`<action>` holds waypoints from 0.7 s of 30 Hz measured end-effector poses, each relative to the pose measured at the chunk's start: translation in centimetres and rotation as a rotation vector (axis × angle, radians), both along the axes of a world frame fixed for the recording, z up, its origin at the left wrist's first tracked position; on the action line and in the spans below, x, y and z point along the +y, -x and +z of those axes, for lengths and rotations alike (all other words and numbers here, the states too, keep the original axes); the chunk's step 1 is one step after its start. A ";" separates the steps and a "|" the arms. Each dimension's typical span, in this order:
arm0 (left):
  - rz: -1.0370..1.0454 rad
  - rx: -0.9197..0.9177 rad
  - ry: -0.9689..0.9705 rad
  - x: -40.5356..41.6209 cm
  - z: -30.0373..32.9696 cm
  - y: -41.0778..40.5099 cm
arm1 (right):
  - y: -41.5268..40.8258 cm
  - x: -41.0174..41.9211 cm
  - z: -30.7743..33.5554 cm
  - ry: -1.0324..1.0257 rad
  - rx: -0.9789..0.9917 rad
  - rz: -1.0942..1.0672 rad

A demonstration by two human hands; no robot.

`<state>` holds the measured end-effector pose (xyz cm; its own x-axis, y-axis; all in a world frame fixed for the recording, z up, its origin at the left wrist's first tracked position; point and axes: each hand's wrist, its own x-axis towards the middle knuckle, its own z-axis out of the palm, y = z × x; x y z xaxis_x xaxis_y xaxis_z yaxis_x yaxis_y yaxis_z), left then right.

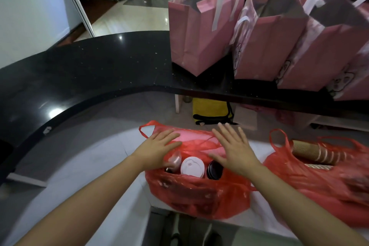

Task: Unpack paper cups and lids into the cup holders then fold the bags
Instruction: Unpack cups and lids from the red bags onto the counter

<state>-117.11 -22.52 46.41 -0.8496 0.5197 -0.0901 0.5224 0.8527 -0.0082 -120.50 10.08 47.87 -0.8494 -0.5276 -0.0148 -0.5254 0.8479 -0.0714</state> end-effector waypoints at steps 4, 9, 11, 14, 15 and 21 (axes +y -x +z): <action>0.132 -0.180 0.212 -1.3 -1.5 0.4 | 0.1 -0.3 -3.6 -0.177 -0.198 -0.026; 0.285 -0.353 0.295 -2.6 -3.2 2.7 | 1.9 -1.4 -6.6 -0.180 -0.348 -0.061; 0.340 -0.438 0.273 -2.9 -3.9 3.1 | 2.6 -2.0 -7.3 -0.179 -0.451 -0.073; 0.432 -0.477 0.138 -2.7 -3.8 3.2 | 2.9 -3.1 -6.9 -0.160 -0.539 -0.097; 0.451 -0.418 0.054 -2.5 -3.5 2.9 | 2.8 -3.4 -6.6 -0.106 -0.496 -0.112; 0.230 0.009 -0.164 0.3 -2.6 -0.3 | -0.8 -6.4 -3.1 0.254 -0.092 0.183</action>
<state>-116.81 -22.22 43.82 -0.9473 0.3202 -0.0125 0.3157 0.9390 0.1361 -119.72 3.67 44.75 -0.7414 -0.6679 0.0649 -0.6489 0.6890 -0.3228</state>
